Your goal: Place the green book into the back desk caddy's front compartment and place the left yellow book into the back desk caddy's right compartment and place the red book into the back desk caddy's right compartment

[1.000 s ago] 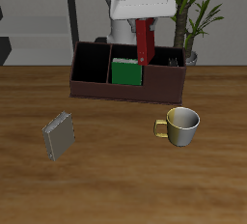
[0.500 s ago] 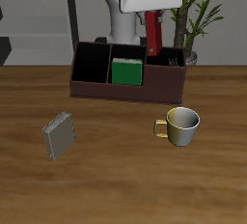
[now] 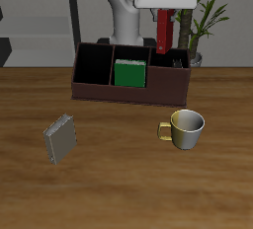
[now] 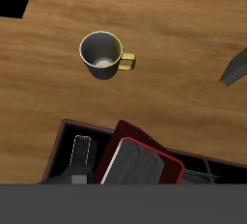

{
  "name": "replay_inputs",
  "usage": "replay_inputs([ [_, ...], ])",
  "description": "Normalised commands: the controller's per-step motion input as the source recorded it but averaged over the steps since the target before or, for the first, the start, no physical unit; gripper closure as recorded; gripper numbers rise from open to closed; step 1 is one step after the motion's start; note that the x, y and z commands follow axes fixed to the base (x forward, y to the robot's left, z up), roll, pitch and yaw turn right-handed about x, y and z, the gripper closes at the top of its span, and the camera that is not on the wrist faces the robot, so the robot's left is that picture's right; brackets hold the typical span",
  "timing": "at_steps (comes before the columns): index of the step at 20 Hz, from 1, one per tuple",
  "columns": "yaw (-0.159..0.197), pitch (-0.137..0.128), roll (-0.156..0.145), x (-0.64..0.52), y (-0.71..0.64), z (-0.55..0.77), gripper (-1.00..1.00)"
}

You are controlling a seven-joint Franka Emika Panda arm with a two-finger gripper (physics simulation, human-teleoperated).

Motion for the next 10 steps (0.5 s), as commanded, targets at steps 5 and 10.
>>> replay_inputs([
  [5,-0.039,0.020,-0.014,-0.21,0.30,-0.06,1.00],
  [10,-0.011,0.018,0.015,-0.08,0.05,-0.04,1.00],
])
